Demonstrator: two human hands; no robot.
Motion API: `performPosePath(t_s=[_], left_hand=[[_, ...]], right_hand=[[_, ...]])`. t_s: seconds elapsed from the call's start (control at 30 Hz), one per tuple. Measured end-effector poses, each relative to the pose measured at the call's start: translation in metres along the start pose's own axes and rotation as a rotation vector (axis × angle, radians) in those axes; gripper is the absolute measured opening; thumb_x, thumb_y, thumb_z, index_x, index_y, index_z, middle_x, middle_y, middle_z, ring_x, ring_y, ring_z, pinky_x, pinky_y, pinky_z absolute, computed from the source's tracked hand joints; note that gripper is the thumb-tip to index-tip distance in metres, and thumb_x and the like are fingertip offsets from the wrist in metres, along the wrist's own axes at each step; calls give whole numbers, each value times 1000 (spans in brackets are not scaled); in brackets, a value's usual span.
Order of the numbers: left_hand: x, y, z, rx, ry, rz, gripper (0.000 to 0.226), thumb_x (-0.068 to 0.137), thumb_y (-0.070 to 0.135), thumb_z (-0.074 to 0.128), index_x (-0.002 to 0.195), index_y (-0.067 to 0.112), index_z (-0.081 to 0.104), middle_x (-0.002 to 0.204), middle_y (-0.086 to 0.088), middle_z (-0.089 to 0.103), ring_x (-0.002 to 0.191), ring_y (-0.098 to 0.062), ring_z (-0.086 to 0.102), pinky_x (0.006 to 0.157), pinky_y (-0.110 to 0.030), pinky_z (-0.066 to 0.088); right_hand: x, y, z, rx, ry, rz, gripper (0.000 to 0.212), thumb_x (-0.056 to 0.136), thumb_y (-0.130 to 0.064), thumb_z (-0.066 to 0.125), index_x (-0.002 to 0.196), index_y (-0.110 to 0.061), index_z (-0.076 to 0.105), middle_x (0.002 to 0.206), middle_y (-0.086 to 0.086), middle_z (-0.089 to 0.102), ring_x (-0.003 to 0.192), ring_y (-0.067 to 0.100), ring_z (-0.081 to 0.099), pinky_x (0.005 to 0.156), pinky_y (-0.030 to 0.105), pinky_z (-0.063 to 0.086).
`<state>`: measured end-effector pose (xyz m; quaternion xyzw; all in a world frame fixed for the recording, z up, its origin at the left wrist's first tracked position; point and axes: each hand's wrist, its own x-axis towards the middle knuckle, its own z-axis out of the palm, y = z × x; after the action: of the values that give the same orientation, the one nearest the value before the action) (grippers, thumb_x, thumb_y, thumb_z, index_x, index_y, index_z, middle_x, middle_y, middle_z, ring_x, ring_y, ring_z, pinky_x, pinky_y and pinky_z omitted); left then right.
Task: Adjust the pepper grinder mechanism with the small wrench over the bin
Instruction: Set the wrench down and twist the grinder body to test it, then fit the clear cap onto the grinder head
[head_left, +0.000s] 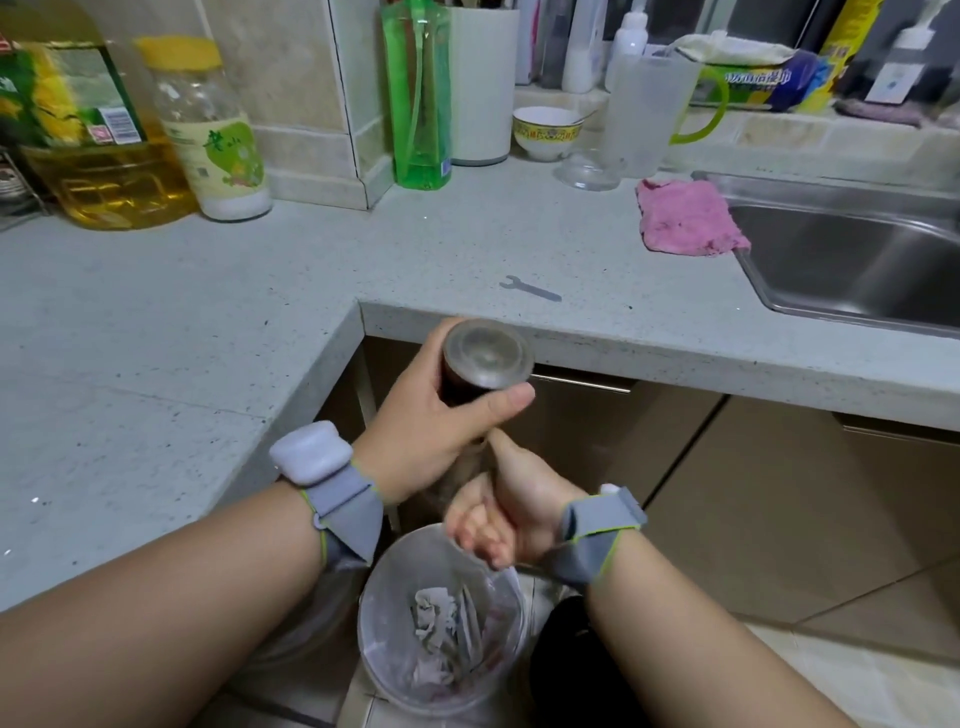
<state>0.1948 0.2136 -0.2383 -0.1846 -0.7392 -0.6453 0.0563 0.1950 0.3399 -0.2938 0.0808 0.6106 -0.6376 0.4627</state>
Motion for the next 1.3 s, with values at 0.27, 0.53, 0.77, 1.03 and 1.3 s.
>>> performPosePath(t_s=[0.27, 0.53, 0.77, 1.03, 1.3], left_hand=[[5, -12, 2, -276, -92, -246, 45, 71, 40, 69, 109, 19, 55, 77, 0, 72, 70, -20, 69, 62, -31, 55], [1, -5, 3, -113, -169, -200, 51, 69, 39, 56, 110, 9, 56, 82, -7, 65, 75, -23, 62, 68, -42, 51], [-8, -4, 9, 160, -168, -93, 55, 69, 43, 53, 105, 3, 58, 97, -15, 65, 89, -30, 62, 85, -55, 50], [-9, -11, 11, 145, -163, -235, 38, 65, 47, 53, 96, 23, 57, 80, -4, 63, 64, -17, 64, 64, -48, 55], [-14, -7, 19, 291, -222, -176, 48, 72, 53, 52, 98, 13, 57, 82, -7, 61, 73, -25, 59, 71, -58, 52]], right_hand=[[-58, -58, -21, -166, 500, -681, 49, 98, -49, 38, 81, -11, 63, 65, 0, 61, 44, 18, 50, 50, 32, 42], [-88, -68, -3, -746, 656, -734, 45, 74, -61, 70, 87, -17, 71, 74, -4, 68, 63, 9, 58, 61, 26, 46], [-83, -59, -13, -865, 673, -698, 37, 74, -53, 72, 77, -16, 72, 77, 2, 72, 75, 13, 65, 71, 31, 50], [-65, -45, -19, -724, 668, -735, 41, 76, -54, 68, 68, -14, 70, 57, -7, 57, 54, 3, 49, 53, 17, 32], [-63, -27, -28, -593, 639, -767, 36, 77, -45, 71, 71, -10, 71, 72, 9, 71, 69, 20, 63, 66, 31, 48]])
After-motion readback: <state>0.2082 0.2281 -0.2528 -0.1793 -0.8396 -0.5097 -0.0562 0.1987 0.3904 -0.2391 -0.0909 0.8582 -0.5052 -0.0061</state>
